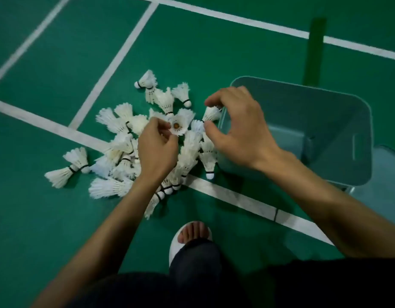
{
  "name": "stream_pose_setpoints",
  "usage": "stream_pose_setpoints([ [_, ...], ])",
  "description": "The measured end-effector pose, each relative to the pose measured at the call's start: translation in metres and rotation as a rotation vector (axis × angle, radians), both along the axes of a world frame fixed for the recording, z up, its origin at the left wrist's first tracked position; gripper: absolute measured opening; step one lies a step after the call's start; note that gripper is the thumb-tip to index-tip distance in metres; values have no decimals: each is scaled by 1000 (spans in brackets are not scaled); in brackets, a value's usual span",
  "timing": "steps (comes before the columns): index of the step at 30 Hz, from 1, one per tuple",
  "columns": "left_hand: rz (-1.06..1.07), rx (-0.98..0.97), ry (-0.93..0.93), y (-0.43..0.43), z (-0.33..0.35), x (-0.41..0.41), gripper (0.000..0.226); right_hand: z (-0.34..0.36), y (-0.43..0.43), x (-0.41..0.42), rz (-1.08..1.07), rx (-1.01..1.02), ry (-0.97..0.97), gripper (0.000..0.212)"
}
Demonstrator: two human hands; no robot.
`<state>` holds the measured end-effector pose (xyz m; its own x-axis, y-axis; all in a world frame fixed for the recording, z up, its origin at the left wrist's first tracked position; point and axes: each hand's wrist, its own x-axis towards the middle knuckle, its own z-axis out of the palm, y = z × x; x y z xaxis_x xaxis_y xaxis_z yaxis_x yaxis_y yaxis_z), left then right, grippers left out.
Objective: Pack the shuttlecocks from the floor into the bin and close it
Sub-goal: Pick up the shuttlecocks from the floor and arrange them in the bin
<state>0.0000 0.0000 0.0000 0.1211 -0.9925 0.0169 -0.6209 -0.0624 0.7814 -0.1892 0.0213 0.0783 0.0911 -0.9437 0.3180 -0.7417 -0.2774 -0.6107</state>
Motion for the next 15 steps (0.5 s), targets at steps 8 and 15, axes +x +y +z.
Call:
stream_pose_setpoints([
  [8, -111, 200, -324, 39, -50, 55, 41, -58, 8, 85, 177, 529, -22, 37],
  [15, -235, 95, -307, 52, -80, 51, 48, -127, 7, 69, 175, 714, 251, 52],
])
